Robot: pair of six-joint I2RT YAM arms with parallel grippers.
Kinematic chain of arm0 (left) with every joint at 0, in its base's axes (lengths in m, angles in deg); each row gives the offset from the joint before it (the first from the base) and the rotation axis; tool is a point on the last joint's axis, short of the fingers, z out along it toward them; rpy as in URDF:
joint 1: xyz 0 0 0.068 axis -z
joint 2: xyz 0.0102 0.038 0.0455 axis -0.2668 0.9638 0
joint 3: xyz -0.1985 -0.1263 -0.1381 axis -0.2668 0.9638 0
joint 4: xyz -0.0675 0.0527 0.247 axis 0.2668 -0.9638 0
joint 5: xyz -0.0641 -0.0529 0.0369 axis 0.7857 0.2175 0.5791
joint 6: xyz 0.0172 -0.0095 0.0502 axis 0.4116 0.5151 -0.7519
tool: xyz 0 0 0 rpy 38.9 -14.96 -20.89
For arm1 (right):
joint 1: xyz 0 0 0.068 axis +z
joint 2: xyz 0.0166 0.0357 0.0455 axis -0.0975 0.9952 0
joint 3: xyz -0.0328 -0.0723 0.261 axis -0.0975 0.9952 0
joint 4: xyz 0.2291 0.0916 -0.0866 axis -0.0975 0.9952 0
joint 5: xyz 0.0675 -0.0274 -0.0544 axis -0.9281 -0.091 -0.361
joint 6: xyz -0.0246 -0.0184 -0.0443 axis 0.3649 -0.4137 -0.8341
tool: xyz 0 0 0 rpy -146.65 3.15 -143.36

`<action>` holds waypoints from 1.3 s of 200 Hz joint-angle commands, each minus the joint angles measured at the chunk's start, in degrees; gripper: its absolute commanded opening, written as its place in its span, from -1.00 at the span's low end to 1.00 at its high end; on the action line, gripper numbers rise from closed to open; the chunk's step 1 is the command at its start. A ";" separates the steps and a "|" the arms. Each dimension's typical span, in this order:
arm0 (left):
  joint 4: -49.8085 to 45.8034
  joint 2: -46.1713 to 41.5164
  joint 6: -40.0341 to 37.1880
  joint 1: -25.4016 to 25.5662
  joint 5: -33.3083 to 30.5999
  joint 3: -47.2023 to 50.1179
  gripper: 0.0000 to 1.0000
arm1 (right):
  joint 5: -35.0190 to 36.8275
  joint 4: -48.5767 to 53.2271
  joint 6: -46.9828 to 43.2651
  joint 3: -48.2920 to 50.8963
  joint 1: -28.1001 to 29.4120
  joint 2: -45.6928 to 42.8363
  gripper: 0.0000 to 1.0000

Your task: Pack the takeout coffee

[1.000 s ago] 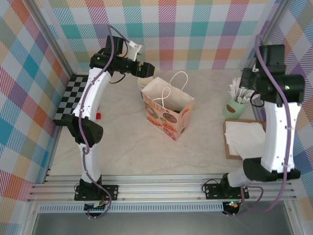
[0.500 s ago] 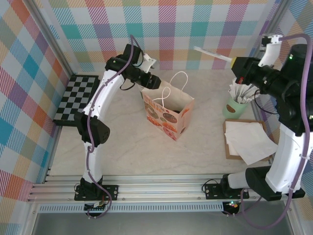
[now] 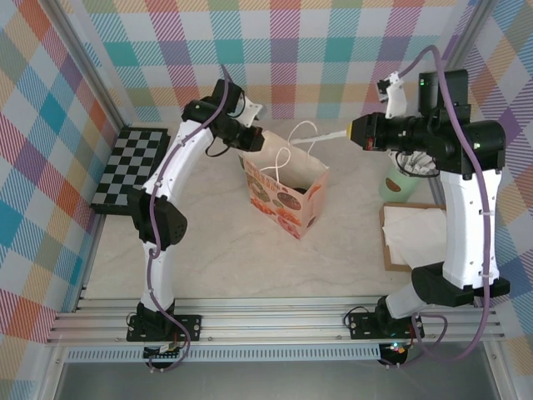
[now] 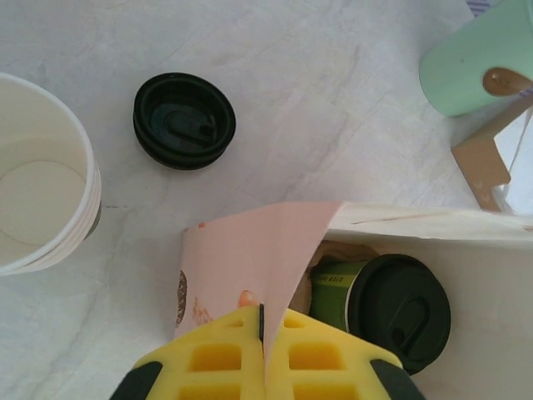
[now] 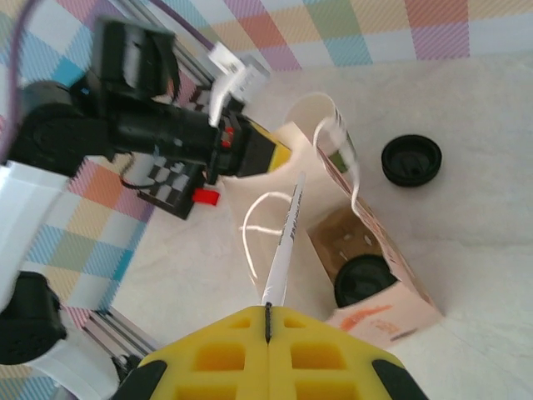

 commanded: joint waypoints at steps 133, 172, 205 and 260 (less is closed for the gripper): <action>10.83 -17.29 34.58 4.59 -13.66 21.88 -1.00 | 16.16 -12.41 2.04 2.90 19.80 22.18 -1.00; 13.93 -20.50 35.97 4.63 -16.57 28.10 -1.00 | 15.29 -15.70 4.47 6.00 19.62 23.15 -1.00; 15.44 -21.09 36.58 4.59 -15.99 31.01 -1.00 | 14.20 -19.27 5.84 10.82 18.88 21.51 -1.00; 15.64 -21.50 40.03 4.61 -17.03 30.93 -1.00 | 13.68 -34.46 11.35 24.20 20.05 15.92 -1.00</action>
